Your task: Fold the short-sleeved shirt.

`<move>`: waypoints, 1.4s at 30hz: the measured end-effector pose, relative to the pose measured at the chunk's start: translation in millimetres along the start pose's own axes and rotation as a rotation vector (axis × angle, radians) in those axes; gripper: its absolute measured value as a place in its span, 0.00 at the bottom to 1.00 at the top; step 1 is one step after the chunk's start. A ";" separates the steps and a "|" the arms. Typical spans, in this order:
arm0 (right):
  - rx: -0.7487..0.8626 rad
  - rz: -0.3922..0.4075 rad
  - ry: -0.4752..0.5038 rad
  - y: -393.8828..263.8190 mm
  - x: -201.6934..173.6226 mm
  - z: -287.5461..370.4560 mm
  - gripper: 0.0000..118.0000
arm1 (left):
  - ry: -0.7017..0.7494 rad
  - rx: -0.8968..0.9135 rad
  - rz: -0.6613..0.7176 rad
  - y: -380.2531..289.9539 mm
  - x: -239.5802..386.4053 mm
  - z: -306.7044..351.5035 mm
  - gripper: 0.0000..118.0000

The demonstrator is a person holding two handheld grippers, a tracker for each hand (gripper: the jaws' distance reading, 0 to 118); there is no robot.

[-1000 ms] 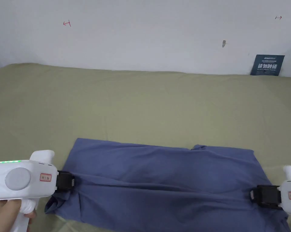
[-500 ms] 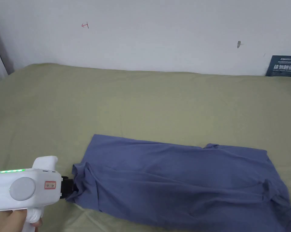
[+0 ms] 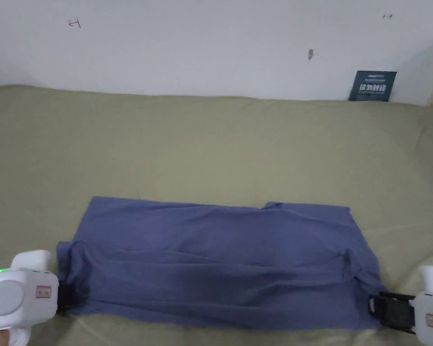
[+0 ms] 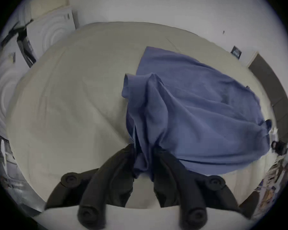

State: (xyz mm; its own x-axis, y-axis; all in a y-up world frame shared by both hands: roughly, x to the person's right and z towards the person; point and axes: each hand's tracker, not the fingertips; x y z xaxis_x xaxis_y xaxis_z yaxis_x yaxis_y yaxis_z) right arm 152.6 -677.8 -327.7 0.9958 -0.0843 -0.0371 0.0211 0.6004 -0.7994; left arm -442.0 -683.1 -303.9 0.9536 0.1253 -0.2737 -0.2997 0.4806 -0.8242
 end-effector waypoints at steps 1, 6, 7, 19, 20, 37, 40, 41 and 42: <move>-0.018 0.000 0.008 0.3 1.0 -4.8 1.00 | -0.010 -0.004 0.018 1.0 -2.6 0.5 0.14; -0.035 0.005 -0.012 0.7 -4.9 -21.6 0.94 | 0.017 0.004 -0.036 0.8 8.4 0.0 0.11; -0.056 -0.009 -0.007 0.8 -4.3 -26.8 0.90 | 0.027 0.003 -0.046 0.8 10.4 -0.3 0.10; -0.026 -0.038 0.012 -8.5 -5.7 8.8 0.05 | 0.038 0.036 -0.093 -9.8 10.4 30.0 0.08; -0.025 -0.040 0.016 -11.0 -5.2 14.4 0.05 | 0.038 0.036 -0.096 -12.9 8.2 33.6 0.08; -0.055 -0.046 0.058 -121.1 -8.3 92.6 0.29 | -0.055 0.014 -0.057 -115.7 -46.7 92.6 0.17; -0.037 -0.049 0.042 -112.3 -6.7 97.0 1.00 | -0.008 0.049 -0.040 -111.0 -48.6 101.4 0.94; 0.022 -0.028 0.033 -106.7 -7.5 102.7 0.98 | -0.004 0.096 -0.046 -108.0 -48.8 108.1 0.94; 0.028 -0.010 0.008 -99.2 -7.9 105.5 0.96 | -0.002 0.131 -0.045 -102.8 -48.6 113.3 0.94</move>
State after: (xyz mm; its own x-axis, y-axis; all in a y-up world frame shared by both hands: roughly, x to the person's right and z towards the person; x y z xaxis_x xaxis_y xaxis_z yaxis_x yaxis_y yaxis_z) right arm 152.1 -652.8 -184.9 0.9947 -0.0967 -0.0342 0.0335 0.6212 -0.7829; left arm -454.3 -640.3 -149.7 0.9662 0.1030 -0.2364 -0.2503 0.5949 -0.7638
